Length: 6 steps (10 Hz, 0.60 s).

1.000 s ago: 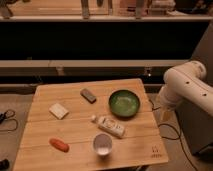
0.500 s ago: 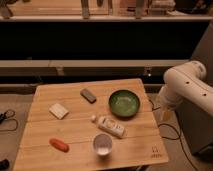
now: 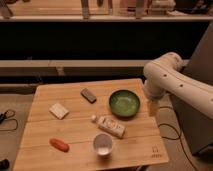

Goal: Place the eraser on the white sponge

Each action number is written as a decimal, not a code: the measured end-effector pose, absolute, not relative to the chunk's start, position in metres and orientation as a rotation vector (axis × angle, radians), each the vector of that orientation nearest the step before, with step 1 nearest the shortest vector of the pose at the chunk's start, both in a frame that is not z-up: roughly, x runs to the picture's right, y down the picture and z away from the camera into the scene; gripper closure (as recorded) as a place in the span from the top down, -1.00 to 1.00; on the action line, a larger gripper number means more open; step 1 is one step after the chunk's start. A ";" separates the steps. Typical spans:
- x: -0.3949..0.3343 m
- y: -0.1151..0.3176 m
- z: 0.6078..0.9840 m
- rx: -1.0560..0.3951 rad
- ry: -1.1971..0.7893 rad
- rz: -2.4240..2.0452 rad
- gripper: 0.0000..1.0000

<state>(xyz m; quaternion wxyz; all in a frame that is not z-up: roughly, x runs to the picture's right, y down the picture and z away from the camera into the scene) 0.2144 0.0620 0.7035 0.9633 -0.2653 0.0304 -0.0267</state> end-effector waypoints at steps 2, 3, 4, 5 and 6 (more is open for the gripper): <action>0.206 0.048 0.709 -0.530 0.074 -0.086 0.60; 0.192 0.037 0.714 -0.523 0.074 -0.115 0.60; 0.176 0.027 0.721 -0.519 0.075 -0.144 0.60; 0.162 0.020 0.725 -0.514 0.074 -0.166 0.60; 0.150 0.013 0.730 -0.510 0.077 -0.187 0.60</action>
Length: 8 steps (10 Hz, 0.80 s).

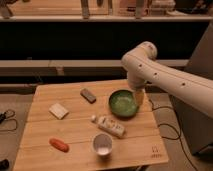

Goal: Place the eraser on the white sponge

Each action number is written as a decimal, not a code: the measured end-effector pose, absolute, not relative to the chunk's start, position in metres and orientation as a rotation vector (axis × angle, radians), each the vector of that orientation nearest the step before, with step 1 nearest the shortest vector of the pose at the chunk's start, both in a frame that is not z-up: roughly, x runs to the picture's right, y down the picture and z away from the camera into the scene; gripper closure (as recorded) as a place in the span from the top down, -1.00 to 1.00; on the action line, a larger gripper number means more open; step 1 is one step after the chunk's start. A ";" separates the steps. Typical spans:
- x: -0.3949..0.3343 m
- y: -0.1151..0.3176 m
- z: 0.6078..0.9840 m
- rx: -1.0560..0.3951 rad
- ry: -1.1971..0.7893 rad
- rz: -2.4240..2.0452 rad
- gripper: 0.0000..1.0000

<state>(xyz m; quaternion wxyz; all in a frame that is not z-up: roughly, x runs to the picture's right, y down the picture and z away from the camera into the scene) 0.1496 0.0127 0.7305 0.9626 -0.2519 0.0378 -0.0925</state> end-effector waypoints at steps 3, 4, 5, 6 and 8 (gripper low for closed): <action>0.129 0.003 0.748 -0.512 0.076 -0.242 0.60; 0.115 0.001 0.754 -0.514 0.068 -0.261 0.60; 0.100 -0.003 0.762 -0.517 0.060 -0.281 0.60; 0.089 -0.006 0.769 -0.519 0.051 -0.300 0.60; 0.084 -0.009 0.777 -0.521 0.044 -0.316 0.60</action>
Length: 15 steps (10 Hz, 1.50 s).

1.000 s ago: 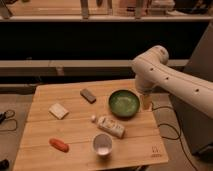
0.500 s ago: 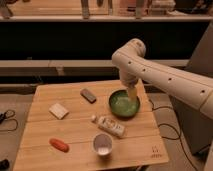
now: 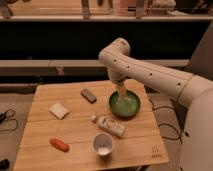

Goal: Place the eraser on the white sponge

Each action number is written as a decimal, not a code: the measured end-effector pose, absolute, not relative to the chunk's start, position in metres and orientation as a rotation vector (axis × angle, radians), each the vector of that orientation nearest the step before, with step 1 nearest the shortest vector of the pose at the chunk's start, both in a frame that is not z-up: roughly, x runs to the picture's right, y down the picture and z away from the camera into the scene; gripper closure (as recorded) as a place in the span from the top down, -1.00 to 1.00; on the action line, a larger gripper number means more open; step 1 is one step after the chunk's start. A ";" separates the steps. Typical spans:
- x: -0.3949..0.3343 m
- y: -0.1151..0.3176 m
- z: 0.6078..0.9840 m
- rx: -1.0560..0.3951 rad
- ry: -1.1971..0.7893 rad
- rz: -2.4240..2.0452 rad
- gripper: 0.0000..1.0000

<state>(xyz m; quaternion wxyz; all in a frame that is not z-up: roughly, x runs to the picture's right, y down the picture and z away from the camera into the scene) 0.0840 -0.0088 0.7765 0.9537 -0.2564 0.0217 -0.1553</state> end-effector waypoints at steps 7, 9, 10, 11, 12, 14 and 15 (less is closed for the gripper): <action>0.046 -0.020 0.808 -0.534 -0.014 -0.376 0.60; 0.030 -0.022 0.820 -0.541 -0.038 -0.392 0.60; 0.021 -0.023 0.824 -0.544 -0.049 -0.404 0.60; 0.009 -0.023 0.829 -0.548 -0.061 -0.412 0.60; 0.003 -0.023 0.834 -0.551 -0.070 -0.414 0.60; 0.005 -0.027 0.841 -0.555 -0.083 -0.418 0.60; 0.004 -0.025 0.843 -0.557 -0.086 -0.422 0.60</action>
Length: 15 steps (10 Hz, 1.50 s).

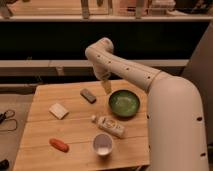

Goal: Place the eraser on the white sponge

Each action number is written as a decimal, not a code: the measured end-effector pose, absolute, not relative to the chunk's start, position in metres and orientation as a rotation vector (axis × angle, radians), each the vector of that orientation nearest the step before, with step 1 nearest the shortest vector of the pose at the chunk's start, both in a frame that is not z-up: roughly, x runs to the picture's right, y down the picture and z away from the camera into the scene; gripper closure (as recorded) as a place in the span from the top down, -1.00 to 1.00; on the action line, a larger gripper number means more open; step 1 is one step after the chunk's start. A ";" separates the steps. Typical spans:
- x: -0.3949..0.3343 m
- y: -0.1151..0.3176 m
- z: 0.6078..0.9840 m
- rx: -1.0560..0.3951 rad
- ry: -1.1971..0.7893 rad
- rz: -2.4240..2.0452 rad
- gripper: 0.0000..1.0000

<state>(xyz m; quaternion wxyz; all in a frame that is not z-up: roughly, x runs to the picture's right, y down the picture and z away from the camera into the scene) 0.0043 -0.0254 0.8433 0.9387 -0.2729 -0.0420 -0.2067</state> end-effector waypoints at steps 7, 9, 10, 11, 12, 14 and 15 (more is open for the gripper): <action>-0.043 -0.016 0.884 -0.554 -0.158 -0.473 0.60; -0.066 -0.007 0.908 -0.559 -0.183 -0.513 0.60; -0.073 -0.004 0.916 -0.560 -0.194 -0.524 0.60; -0.073 -0.003 0.923 -0.561 -0.197 -0.535 0.60; -0.074 -0.005 0.928 -0.559 -0.206 -0.545 0.60; -0.079 -0.004 0.932 -0.572 -0.229 -0.562 0.60; -0.082 0.002 0.938 -0.583 -0.241 -0.562 0.60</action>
